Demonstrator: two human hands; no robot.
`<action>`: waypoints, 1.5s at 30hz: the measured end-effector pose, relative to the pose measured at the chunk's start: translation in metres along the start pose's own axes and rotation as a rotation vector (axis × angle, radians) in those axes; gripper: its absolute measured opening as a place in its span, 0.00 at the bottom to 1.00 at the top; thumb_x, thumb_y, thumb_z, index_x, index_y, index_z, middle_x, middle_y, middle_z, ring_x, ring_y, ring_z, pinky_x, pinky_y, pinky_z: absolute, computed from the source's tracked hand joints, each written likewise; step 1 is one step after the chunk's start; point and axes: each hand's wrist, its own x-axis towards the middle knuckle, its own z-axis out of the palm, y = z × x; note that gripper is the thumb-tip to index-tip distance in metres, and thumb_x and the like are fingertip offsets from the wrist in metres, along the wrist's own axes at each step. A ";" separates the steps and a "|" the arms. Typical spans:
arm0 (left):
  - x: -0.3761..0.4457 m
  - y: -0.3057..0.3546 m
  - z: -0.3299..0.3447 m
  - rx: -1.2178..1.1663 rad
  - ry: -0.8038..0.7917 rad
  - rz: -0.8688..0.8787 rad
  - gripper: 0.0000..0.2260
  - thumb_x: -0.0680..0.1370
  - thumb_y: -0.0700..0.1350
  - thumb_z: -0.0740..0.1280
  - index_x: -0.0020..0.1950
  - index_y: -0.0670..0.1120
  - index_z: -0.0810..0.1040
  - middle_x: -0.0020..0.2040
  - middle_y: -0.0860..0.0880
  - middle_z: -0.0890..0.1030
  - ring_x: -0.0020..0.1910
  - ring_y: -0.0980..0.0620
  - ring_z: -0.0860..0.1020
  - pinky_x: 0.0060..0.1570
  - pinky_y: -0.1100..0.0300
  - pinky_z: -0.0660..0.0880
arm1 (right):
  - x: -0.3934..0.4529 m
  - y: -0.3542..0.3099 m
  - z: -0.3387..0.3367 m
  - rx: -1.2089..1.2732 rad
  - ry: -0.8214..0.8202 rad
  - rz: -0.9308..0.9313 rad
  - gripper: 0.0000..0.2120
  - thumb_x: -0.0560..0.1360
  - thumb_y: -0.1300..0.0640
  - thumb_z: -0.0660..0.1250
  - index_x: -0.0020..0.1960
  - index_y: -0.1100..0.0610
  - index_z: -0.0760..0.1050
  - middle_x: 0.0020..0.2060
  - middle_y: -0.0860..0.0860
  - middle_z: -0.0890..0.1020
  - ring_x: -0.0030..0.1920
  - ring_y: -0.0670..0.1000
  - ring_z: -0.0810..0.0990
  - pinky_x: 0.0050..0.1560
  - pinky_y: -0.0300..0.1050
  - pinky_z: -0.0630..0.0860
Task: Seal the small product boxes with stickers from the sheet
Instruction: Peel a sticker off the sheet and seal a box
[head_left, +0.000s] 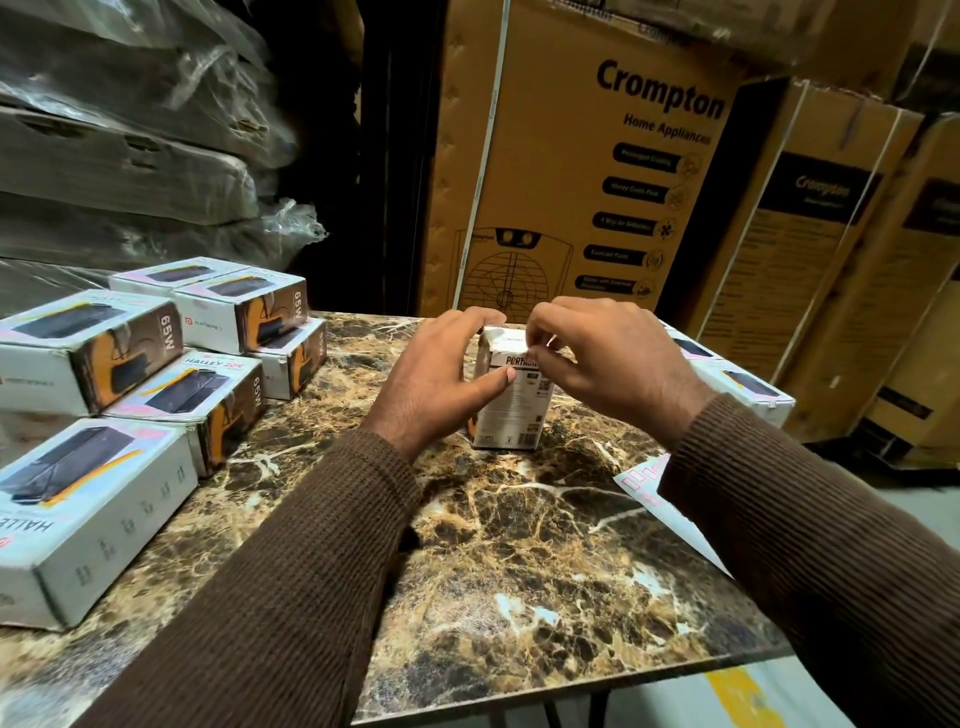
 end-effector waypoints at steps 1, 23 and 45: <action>0.000 0.000 0.000 -0.008 0.002 -0.001 0.25 0.79 0.56 0.73 0.74 0.51 0.74 0.69 0.53 0.77 0.70 0.53 0.72 0.70 0.45 0.72 | 0.000 0.000 0.000 0.003 0.004 0.001 0.07 0.82 0.47 0.62 0.55 0.48 0.76 0.49 0.44 0.82 0.47 0.47 0.80 0.44 0.48 0.80; 0.000 0.001 -0.001 -0.030 -0.002 -0.009 0.25 0.79 0.56 0.73 0.74 0.51 0.73 0.70 0.53 0.76 0.70 0.53 0.72 0.70 0.43 0.72 | 0.000 0.004 -0.004 -0.027 -0.020 -0.065 0.05 0.83 0.49 0.63 0.55 0.48 0.76 0.49 0.44 0.82 0.47 0.48 0.81 0.40 0.43 0.75; 0.000 0.000 -0.001 -0.036 0.015 -0.012 0.25 0.78 0.54 0.74 0.74 0.51 0.74 0.69 0.53 0.77 0.69 0.53 0.73 0.69 0.44 0.73 | -0.012 -0.005 0.022 0.024 0.186 0.033 0.05 0.83 0.50 0.64 0.56 0.51 0.74 0.46 0.46 0.81 0.44 0.49 0.78 0.39 0.47 0.77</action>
